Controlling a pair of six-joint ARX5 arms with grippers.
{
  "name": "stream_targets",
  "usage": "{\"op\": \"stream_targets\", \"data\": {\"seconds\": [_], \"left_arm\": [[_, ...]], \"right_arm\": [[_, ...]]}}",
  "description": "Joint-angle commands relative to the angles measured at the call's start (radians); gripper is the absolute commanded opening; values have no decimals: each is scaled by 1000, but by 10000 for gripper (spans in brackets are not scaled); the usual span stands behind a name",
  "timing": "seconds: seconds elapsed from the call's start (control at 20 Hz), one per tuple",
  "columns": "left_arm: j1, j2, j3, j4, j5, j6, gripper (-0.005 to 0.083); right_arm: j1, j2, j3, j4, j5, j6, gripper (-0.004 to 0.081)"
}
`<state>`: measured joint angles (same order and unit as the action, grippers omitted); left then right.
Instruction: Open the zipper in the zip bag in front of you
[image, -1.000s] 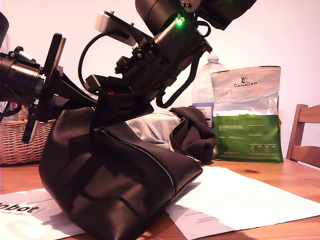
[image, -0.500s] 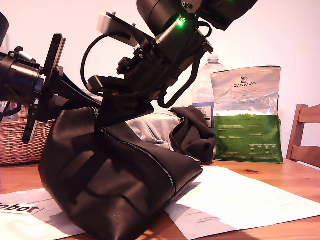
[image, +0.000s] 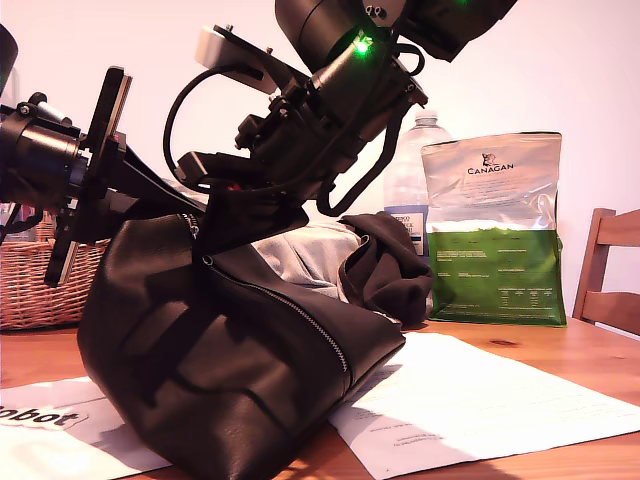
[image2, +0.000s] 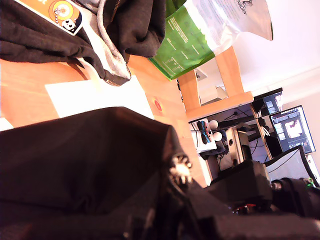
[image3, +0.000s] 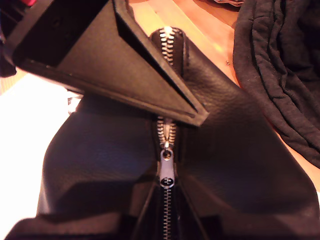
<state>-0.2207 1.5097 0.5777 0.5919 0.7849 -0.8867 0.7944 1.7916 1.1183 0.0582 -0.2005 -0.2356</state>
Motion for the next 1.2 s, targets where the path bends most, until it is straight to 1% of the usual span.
{"op": "stream_targets", "data": {"seconds": [0.0,0.1,0.3,0.5,0.75,1.15], "left_arm": [[-2,-2,-2,14,8,5,-24],[-2,-2,-2,15,8,5,-24],[-2,-2,-2,15,8,5,-24],[-2,-2,-2,21,8,5,-24],[-1,-2,-1,37,11,4,-24],[46,-2,-1,38,20,3,-24]], "right_arm": [[3,-16,12,4,2,0,29],[3,-16,12,4,2,-1,0],[3,-16,12,4,2,-4,-11],[3,-16,12,-5,2,-7,-11],[2,-16,12,-56,2,-27,-11],[0,-16,12,-102,28,-54,-11]]}}
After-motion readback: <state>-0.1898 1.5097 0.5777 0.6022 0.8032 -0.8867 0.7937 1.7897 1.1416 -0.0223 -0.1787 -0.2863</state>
